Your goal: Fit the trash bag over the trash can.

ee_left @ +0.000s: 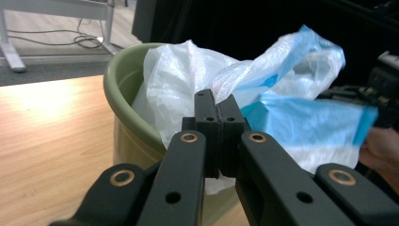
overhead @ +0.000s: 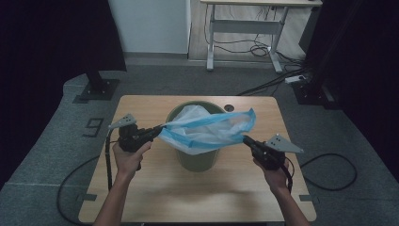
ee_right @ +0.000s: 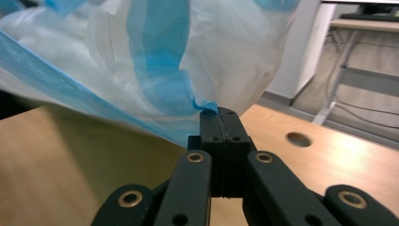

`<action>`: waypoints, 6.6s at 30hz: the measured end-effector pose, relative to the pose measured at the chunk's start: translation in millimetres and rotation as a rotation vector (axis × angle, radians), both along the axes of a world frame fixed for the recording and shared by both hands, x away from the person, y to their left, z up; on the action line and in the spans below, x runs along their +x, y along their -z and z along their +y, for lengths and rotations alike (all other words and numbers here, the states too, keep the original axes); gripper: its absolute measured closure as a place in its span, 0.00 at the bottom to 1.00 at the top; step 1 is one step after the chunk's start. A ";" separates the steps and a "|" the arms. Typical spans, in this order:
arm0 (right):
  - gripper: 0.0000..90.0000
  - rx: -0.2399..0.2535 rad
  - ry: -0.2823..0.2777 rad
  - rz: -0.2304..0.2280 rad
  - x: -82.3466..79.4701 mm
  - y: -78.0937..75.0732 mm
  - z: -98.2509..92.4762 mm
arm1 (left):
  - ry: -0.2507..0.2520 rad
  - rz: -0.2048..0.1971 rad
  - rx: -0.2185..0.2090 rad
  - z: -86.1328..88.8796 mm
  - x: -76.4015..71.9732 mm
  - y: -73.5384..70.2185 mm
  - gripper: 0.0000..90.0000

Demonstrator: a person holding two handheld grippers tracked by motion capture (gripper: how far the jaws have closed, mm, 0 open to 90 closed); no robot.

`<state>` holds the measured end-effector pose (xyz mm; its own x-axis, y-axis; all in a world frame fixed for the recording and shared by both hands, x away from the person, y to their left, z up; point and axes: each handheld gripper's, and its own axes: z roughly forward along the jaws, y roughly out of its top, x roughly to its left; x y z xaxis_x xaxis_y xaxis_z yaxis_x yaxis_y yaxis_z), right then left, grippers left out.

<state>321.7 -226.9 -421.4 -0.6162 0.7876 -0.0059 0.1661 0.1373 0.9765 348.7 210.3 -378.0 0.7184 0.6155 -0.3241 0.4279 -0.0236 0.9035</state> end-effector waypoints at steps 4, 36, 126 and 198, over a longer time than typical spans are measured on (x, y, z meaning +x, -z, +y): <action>0.98 -0.011 -0.034 0.018 -11.9 14.5 2.3 | -0.006 -0.004 0.017 4.6 -7.4 5.6 0.99; 0.98 -0.036 -0.070 0.157 16.0 64.0 16.0 | -0.119 0.061 0.071 7.9 16.7 52.7 0.99; 0.98 -0.112 0.111 0.034 34.3 -38.3 8.0 | -0.212 -0.039 0.012 -1.3 27.7 -2.7 0.99; 0.98 -0.132 -0.002 0.378 154.3 51.4 50.9 | -0.173 0.298 0.156 -8.2 121.4 73.6 0.99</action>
